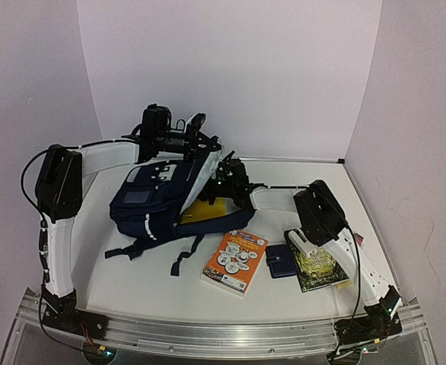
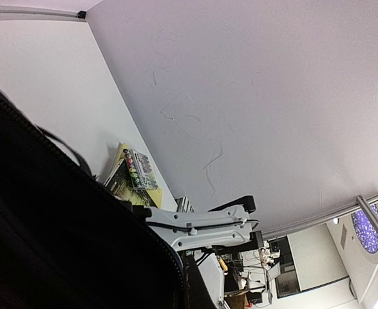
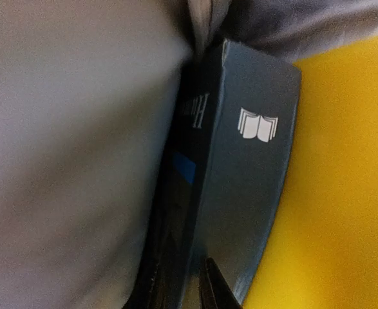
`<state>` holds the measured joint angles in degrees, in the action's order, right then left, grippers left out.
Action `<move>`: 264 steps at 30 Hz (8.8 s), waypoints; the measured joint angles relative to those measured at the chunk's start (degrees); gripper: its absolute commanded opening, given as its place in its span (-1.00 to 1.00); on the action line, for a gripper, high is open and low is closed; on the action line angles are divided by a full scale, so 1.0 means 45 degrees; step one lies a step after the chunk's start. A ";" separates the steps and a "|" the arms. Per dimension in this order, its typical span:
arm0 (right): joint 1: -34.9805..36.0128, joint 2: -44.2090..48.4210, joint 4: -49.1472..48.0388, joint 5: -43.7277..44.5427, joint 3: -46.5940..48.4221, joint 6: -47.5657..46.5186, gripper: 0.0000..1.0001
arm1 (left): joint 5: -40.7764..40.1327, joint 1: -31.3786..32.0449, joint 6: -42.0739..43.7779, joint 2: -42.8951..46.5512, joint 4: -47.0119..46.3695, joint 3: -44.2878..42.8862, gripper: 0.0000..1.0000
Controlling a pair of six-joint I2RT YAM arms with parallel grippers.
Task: Pack the student bag
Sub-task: Adjust the book in the student bag, then pick up the book from the center of the board.
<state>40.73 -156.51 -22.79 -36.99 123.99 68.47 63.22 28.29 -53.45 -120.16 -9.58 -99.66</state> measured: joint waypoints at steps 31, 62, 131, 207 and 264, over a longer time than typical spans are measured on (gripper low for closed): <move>-0.1877 0.4479 0.2479 -0.0581 -0.5121 -0.4225 0.43 | -0.5433 -0.2421 0.2244 0.5944 0.1877 0.7261 -0.46; -0.2012 1.1439 1.3284 0.1248 -1.0585 -1.6239 0.84 | -1.0932 0.6826 0.7240 0.7109 0.8942 0.7937 0.99; 0.1335 1.1902 1.1049 0.3564 -1.4293 -1.9590 0.09 | -0.9858 0.5687 0.0908 0.3149 0.1899 0.9802 -0.06; -0.0157 1.6152 1.3884 0.2209 -1.0048 -1.8284 0.96 | -0.8722 0.6581 0.2684 0.7954 0.2735 0.9395 -1.00; -0.1438 1.3363 1.2019 -0.3931 -0.6670 -1.1952 -1.00 | -1.1387 0.4716 0.2306 1.1527 0.3346 0.9301 0.87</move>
<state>34.26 -96.38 31.30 -54.68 93.97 14.69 11.98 49.52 -43.07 -68.29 5.47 -57.80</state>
